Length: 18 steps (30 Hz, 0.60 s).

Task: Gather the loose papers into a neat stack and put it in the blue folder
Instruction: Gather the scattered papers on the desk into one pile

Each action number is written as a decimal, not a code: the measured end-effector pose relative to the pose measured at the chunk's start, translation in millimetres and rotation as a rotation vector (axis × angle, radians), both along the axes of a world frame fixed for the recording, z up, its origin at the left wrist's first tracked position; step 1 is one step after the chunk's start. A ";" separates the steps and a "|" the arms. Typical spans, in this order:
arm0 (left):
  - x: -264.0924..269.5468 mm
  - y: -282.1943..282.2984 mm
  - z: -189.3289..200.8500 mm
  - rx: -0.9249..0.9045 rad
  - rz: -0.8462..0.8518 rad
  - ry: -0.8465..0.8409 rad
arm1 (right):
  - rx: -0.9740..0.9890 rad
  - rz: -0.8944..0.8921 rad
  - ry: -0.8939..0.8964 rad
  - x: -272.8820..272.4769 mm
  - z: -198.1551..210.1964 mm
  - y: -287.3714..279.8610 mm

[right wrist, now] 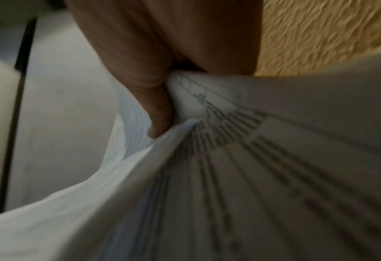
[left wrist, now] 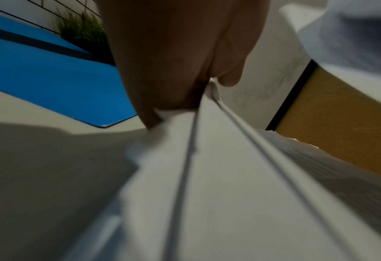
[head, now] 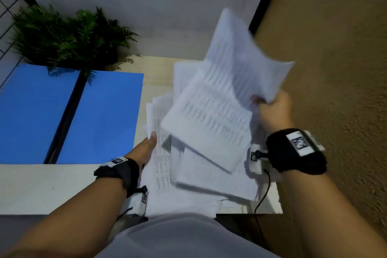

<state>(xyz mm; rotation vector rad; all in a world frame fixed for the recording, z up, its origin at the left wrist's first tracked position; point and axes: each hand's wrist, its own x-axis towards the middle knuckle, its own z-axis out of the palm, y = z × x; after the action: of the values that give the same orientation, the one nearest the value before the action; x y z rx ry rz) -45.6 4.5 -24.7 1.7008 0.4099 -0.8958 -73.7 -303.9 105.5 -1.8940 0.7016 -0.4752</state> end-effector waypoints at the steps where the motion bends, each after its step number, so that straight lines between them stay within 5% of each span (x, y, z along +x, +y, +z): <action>1: 1.4 1.8 -0.8 0.001 0.004 0.020 | 0.003 0.071 0.097 0.3 -13.1 9.7; 7: -3.8 -4.4 -1.0 -0.049 0.004 0.036 | -0.058 0.430 0.330 -6.2 -75.3 49.1; 10: -7.6 -6.6 -10.8 0.122 -0.012 -0.106 | -0.108 0.358 0.415 -19.4 -94.0 54.6; 15: -6.6 -6.8 -15.7 0.192 -0.007 -0.113 | 0.082 0.146 0.609 -58.5 -116.4 39.1; 18: -4.3 -8.1 -16.9 0.223 -0.013 -0.090 | 0.143 0.034 0.555 -68.6 -122.3 24.0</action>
<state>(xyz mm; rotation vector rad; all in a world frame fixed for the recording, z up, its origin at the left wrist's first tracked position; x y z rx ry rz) -49.9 -3.6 -41.6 1.9422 0.4517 -0.8023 -142.3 -279.9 -16.8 -1.9067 1.0286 0.1352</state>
